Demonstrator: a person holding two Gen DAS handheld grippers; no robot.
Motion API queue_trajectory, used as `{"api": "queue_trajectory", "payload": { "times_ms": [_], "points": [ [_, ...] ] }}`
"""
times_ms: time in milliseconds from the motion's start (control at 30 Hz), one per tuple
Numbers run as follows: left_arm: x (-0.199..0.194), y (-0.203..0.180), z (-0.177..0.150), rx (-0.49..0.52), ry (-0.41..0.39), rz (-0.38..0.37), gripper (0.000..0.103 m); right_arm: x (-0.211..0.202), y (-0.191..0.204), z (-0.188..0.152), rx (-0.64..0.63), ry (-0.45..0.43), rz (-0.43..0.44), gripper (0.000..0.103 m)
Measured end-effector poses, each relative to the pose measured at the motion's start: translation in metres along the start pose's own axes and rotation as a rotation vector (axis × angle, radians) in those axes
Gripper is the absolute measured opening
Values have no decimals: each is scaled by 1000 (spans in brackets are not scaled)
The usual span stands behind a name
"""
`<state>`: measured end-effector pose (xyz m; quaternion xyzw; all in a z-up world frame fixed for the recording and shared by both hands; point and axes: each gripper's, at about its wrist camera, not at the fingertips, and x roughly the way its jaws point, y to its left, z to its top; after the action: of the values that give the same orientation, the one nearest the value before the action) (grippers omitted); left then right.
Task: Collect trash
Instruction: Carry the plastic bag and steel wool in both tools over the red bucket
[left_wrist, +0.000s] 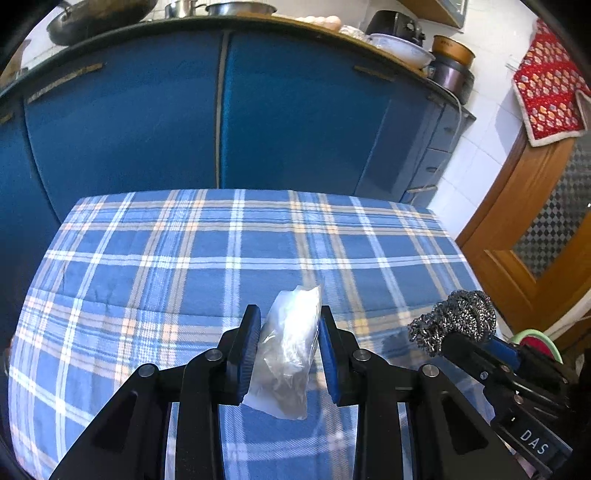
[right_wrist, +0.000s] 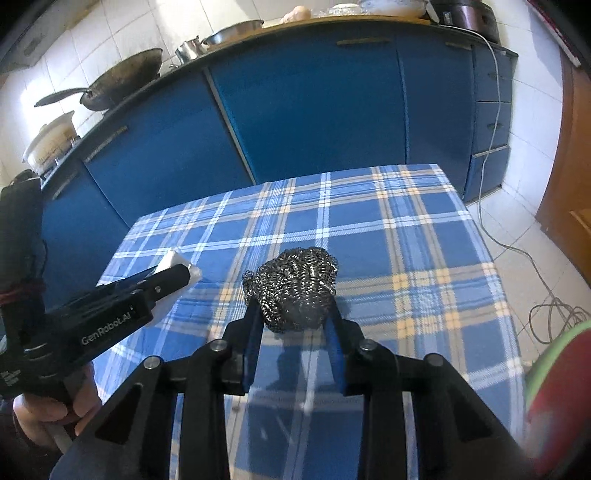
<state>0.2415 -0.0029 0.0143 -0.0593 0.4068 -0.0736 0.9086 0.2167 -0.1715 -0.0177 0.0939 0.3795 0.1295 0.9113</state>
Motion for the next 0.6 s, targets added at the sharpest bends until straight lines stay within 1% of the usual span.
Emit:
{"api": "queue_trajectory", "payload": {
  "times_ms": [200,600],
  "points": [
    [-18,-18,-6,23,-16,-21,32,-28,-10,-8,33,-25,7,35],
    [-56,-63,-20,86,-46,-85,32,-90,-38,-31,101,-93,-26,35]
  ]
}}
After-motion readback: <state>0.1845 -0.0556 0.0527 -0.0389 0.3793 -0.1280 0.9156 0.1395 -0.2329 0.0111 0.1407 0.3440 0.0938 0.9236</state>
